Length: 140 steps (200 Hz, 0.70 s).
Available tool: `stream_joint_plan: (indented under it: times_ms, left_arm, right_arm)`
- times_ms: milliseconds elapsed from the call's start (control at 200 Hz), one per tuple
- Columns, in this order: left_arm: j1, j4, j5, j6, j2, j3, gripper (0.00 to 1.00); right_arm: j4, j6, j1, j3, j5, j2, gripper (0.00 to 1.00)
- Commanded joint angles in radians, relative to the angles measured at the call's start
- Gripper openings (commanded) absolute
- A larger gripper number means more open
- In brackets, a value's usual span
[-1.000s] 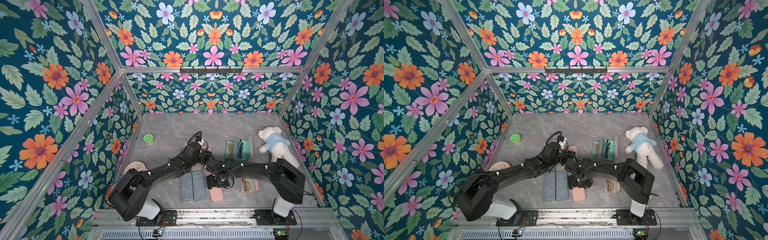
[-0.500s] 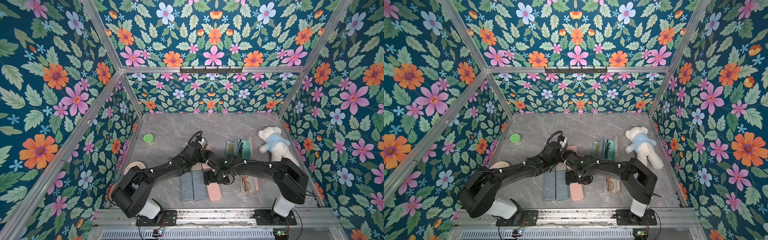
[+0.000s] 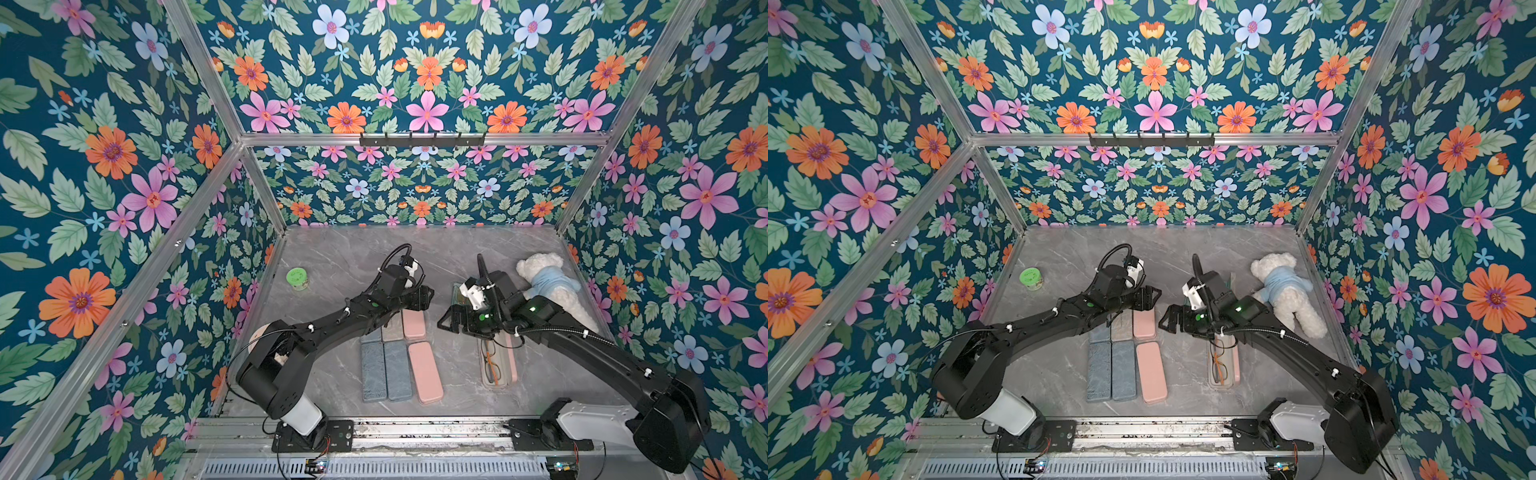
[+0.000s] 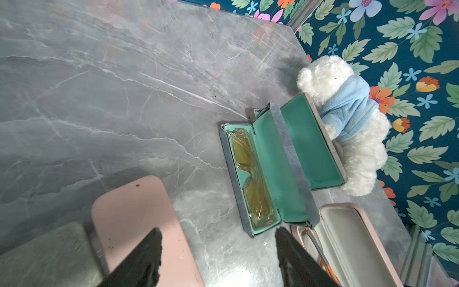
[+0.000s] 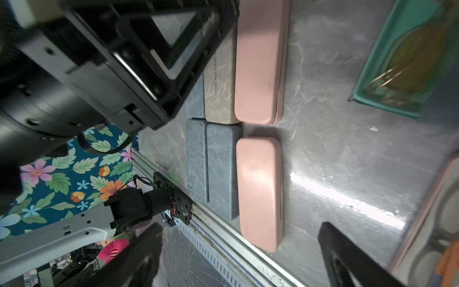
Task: Close the glasses case
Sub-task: Move the glasses case to the center of the board.
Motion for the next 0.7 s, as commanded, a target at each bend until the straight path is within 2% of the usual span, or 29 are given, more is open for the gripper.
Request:
stream_joint_plan:
  times_ms: [0,200,300,695]
  left_arm:
    - [0.001,-0.008,0.029,-0.029,0.050,0.034,0.72]
    - [0.001,0.008,0.049,-0.040,0.112,0.082,0.69]
    - [0.001,0.010,0.077,-0.051,0.146,0.108,0.64]
    - [0.003,-0.003,0.088,-0.087,0.206,0.135,0.50]
  right_arm:
    - [-0.021,-0.085,-0.093,-0.002,-0.140,0.018,0.98]
    - [-0.024,-0.136,-0.158,0.035,-0.193,0.096,0.94]
    - [-0.009,-0.141,-0.176,0.042,-0.196,0.120,0.91]
    - [0.011,-0.154,-0.183,0.066,-0.157,0.212,0.76]
